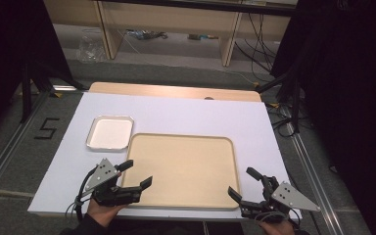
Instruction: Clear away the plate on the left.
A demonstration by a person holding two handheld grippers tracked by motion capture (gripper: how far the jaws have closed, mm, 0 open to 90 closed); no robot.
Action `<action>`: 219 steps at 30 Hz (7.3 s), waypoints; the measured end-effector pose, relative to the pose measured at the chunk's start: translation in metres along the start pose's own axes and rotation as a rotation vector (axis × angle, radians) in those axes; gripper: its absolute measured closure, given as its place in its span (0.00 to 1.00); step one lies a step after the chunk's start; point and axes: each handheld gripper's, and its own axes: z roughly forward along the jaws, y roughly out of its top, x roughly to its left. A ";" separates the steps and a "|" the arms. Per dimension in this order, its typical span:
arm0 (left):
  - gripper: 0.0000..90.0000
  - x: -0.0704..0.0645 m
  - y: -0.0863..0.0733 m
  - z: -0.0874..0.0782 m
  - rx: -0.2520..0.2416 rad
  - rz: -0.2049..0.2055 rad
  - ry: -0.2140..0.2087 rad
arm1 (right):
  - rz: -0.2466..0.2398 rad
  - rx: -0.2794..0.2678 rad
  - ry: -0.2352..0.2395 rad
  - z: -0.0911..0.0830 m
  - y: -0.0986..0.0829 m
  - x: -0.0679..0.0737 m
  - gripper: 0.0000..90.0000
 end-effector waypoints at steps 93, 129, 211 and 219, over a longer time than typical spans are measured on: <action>0.17 0.094 0.000 0.007 0.111 -0.132 0.240 | -0.011 0.000 0.009 0.001 0.000 -0.001 0.17; 0.44 0.220 -0.003 0.000 0.243 -0.344 0.537 | -0.002 0.002 0.000 0.001 -0.001 0.000 0.17; 0.98 0.239 0.012 0.002 0.116 -0.548 0.423 | -0.010 0.003 -0.020 -0.002 0.000 -0.002 0.17; 0.98 0.205 0.022 0.011 0.116 -0.513 0.329 | -0.006 0.008 -0.013 -0.002 0.001 -0.002 0.17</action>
